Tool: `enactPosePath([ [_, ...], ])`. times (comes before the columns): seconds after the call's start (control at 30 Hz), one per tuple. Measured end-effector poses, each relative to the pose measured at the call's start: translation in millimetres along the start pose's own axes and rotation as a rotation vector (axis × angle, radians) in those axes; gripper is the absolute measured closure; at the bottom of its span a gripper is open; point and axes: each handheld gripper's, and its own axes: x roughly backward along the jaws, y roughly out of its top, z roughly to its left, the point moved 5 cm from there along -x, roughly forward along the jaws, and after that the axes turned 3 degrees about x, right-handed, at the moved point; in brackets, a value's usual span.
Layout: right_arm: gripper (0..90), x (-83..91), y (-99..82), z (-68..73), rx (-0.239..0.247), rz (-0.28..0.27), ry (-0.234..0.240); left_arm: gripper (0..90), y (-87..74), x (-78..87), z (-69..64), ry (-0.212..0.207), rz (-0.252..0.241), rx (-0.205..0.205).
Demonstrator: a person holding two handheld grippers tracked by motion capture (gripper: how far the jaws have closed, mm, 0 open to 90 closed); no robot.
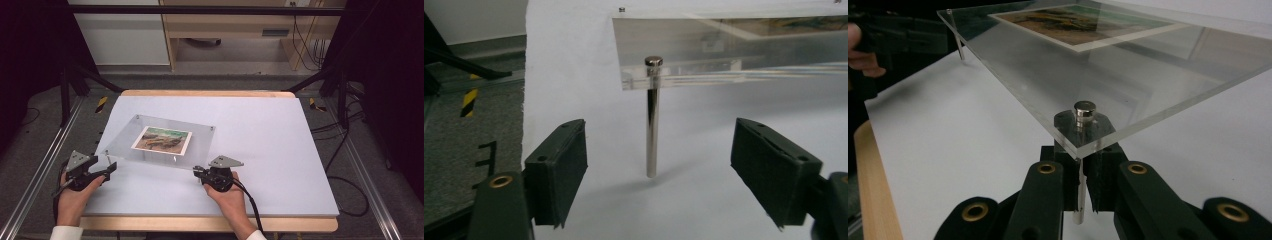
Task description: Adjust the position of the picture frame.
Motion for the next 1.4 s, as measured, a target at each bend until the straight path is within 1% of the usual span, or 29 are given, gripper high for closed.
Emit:
enactPosePath([
  [0.03,84.5,0.8,2.8,-1.0,-0.019,-0.004,0.012,28.7,0.5,-0.8,0.8,0.005,-0.003,0.002],
  [0.07,84.5,0.8,2.8,-1.0,-0.019,-0.004,0.012,28.7,1.4,-1.5,2.0,0.005,-0.013,0.006],
  [0.1,84.5,1.5,4.7,-2.1,-0.032,-0.002,0.014,36.5,3.0,-4.0,3.6,-0.005,-0.029,0.018],
  [0.13,84.4,1.7,5.6,-3.1,-0.028,-0.004,0.017,39.8,3.0,-4.0,3.6,-0.005,-0.029,0.018],
  [0.17,84.4,1.7,5.6,-3.1,-0.028,-0.004,0.017,39.8,3.6,-5.2,4.7,-0.008,-0.031,0.015],
  [0.2,84.4,2.4,6.6,-4.9,-0.036,-0.001,0.011,49.7,4.6,-7.0,5.3,-0.014,-0.041,0.027],
  [0.23,84.4,2.4,6.6,-4.9,-0.036,-0.001,0.011,49.7,5.1,-8.2,6.2,-0.016,-0.044,0.033],
  [0.27,84.4,2.5,6.8,-5.3,-0.037,0.000,0.010,51.8,6.0,-9.7,7.9,-0.016,-0.056,0.040],
  [0.33,84.4,2.5,6.8,-6.5,-0.033,0.002,0.007,61.4,8.0,-12.5,9.3,-0.041,-0.079,0.067],
  [0.37,84.3,2.5,6.5,-7.0,-0.030,0.004,0.004,63.1,8.9,-14.0,9.5,-0.051,-0.086,0.074],
  [0.4,84.3,2.4,6.4,-7.2,-0.028,0.008,0.002,66.4,9.5,-16.2,8.3,-0.070,-0.093,0.077],
  [0.43,84.3,2.4,6.6,-7.2,-0.028,0.007,0.000,70.7,10.2,-17.4,7.7,-0.080,-0.101,0.081],
  [0.47,84.3,2.5,6.8,-7.0,-0.029,0.008,0.001,72.1,11.0,-18.2,6.9,-0.089,-0.108,0.087],
  [0.5,84.3,2.4,6.8,-7.3,-0.028,0.008,0.000,73.2,13.3,-19.2,5.1,-0.087,-0.119,0.088],
  [0.57,84.4,2.5,6.8,-6.8,-0.033,0.008,0.001,74.5,14.1,-20.2,4.6,-0.086,-0.122,0.085],
  [0.63,84.5,2.4,7.5,-7.0,-0.017,0.003,-0.006,82.5,15.3,-21.8,2.1,-0.098,-0.134,0.083],
  [0.7,84.5,2.5,7.6,-6.7,-0.016,0.004,-0.010,83.3,16.2,-21.2,1.3,-0.089,-0.134,0.081],
  [0.73,84.4,2.5,7.6,-6.9,-0.012,0.002,-0.016,83.6,16.5,-20.2,1.2,-0.093,-0.135,0.092],
  [0.8,83.6,2.7,8.3,-6.6,-0.004,-0.007,-0.027,83.7,16.6,-19.4,0.3,-0.095,-0.131,0.094],
  [0.83,81.6,2.1,8.6,-6.3,-0.010,-0.013,-0.038,83.7,17.3,-18.3,-0.8,-0.094,-0.125,0.099],
  [0.93,81.4,1.2,9.1,-7.2,-0.004,-0.022,-0.054,83.7,17.5,-17.7,-1.6,-0.099,-0.122,0.101],
  [1.0,81.7,-0.4,9.6,-8.1,-0.001,-0.027,-0.063,83.8,17.5,-17.6,-2.0,-0.099,-0.118,0.097],
  [1.03,84.2,-1.6,9.4,-8.1,0.010,-0.030,-0.071,83.9,17.3,-17.6,-2.9,-0.101,-0.110,0.091],
  [1.13,84.4,-1.3,9.6,-8.4,0.015,-0.034,-0.080,83.9,17.1,-17.4,-4.1,-0.106,-0.104,0.088],
  [1.27,84.7,0.1,10.3,-15.4,0.004,-0.047,-0.112,84.0,17.4,-16.9,-9.4,-0.109,-0.089,0.067],
  [1.4,84.8,0.9,10.8,-17.4,0.004,-0.047,-0.108,83.8,17.1,-17.3,-9.9,-0.113,-0.089,0.066],
])
